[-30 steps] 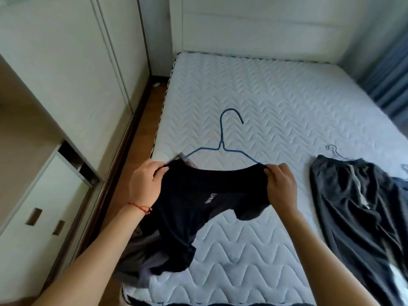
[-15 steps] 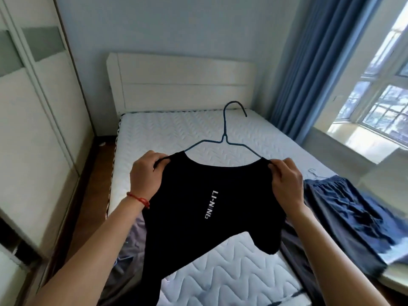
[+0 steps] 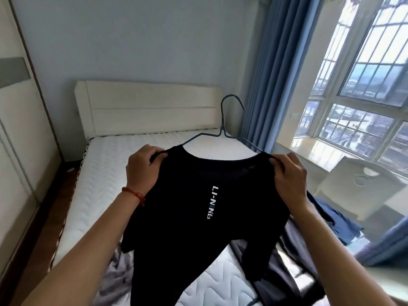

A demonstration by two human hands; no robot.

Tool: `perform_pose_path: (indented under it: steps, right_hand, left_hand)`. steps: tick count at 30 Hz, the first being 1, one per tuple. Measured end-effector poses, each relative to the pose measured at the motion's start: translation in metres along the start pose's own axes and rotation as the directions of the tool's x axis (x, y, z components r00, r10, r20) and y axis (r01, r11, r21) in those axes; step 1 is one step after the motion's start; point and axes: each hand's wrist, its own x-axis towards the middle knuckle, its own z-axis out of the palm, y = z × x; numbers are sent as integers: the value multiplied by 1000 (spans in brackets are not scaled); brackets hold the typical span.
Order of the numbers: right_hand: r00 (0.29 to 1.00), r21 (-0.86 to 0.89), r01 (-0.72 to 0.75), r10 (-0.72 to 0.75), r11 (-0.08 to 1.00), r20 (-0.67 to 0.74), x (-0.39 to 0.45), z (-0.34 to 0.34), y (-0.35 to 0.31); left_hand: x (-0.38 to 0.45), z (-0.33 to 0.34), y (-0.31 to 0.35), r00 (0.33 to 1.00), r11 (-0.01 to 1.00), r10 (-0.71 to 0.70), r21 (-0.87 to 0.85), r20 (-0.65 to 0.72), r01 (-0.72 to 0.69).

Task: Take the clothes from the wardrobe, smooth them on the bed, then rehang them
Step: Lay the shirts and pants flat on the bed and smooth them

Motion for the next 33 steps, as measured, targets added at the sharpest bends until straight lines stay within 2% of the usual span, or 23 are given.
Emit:
perform_pose_path:
  steps: [7, 14, 18, 23, 33]
  right_hand:
    - [998, 14, 26, -27, 1000, 59, 19, -49, 68]
    - [991, 69, -8, -1, 998, 130, 46, -32, 115]
    - [981, 77, -64, 48, 995, 188, 57, 11, 136]
    - [950, 56, -108, 86, 993, 300, 75, 90, 168]
    - [794, -20, -269, 233, 963, 562, 97, 248, 225]
  left_hand:
    - [-36, 54, 58, 999, 1000, -23, 11, -41, 24]
    - [-25, 93, 71, 993, 994, -94, 41, -65, 97]
    - [-8, 121, 46, 987, 986, -142, 77, -74, 147]
    - [26, 172, -16, 969, 967, -236, 85, -71, 242]
    - [66, 262, -146, 885, 865, -466, 218, 18, 451]
